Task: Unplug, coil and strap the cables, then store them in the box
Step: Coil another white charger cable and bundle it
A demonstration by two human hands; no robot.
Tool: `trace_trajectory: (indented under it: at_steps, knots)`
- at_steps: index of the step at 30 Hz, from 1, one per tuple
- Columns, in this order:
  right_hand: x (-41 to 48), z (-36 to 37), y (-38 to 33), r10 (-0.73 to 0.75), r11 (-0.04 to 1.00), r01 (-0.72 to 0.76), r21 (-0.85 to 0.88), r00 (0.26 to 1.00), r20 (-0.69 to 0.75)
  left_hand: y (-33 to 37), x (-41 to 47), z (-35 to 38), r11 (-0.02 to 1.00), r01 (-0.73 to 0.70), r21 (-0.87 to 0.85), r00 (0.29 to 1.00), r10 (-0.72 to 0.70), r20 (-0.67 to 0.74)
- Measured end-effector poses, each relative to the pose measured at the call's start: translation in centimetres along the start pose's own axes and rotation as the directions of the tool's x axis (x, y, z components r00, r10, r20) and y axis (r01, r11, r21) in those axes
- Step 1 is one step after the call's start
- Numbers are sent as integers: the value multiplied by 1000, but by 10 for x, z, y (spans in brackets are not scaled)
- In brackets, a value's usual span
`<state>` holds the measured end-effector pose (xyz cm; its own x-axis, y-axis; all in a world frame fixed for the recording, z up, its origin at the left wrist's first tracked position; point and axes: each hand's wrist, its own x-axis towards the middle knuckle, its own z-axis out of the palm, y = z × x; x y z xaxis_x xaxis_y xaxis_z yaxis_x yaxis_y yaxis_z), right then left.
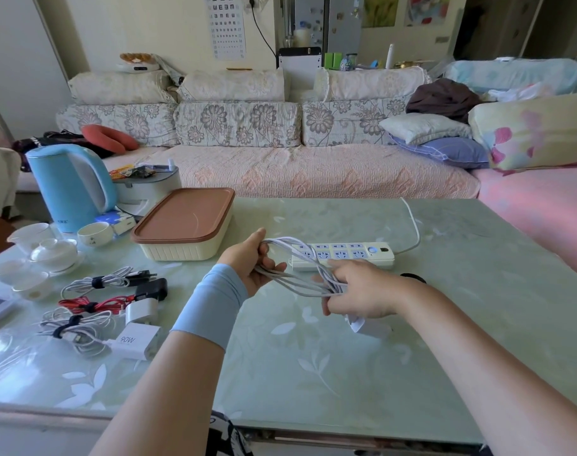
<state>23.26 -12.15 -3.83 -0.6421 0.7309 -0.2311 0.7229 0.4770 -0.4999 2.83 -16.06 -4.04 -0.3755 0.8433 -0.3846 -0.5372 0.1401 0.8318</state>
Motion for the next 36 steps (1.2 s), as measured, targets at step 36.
trace_trajectory:
  at_steps: [36]
  knots:
    - [19,1,29,-159,854,246,458,962,-221,-22,-6,8,628,-335,703,871,-78,485]
